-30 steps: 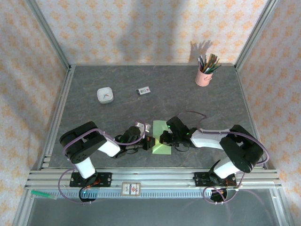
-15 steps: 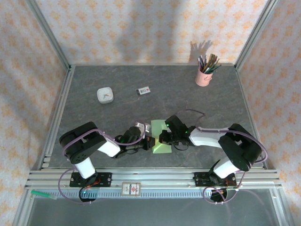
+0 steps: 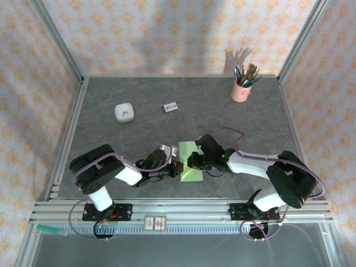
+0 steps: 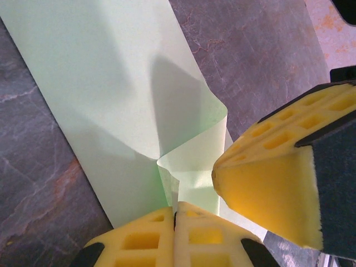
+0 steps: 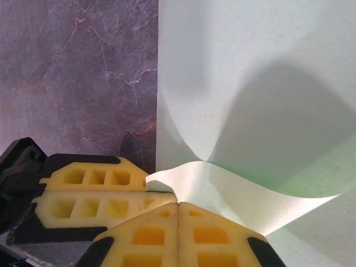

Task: Fold a paper plane with a square sheet of paper (pick it up from the middle)
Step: Fold the triangle a second time at the center of the table.

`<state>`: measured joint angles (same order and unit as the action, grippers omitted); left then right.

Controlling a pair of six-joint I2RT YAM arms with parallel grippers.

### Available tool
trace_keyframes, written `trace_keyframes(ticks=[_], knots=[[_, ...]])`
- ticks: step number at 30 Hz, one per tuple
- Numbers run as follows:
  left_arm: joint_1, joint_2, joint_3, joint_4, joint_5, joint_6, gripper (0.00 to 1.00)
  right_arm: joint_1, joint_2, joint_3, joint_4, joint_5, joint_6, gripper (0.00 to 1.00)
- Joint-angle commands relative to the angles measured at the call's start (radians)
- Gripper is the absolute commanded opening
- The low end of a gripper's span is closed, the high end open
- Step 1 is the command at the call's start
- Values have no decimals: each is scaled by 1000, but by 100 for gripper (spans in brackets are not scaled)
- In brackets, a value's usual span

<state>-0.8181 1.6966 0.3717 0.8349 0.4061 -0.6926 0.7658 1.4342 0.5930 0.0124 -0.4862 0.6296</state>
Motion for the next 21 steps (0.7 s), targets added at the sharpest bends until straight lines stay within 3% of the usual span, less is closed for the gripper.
trace_keyframes(ticks=[1,14,21], knots=[[14,17,-33,-192,-101,2,0,4,10,-1,-19,23,-24,0],[15,16,-31,-238,-136,39,0,-19,100,-1,-32,56,-76,0],[16,18,-25,-247,-135,49,0,-37,35,35,-61,35,-76,0]])
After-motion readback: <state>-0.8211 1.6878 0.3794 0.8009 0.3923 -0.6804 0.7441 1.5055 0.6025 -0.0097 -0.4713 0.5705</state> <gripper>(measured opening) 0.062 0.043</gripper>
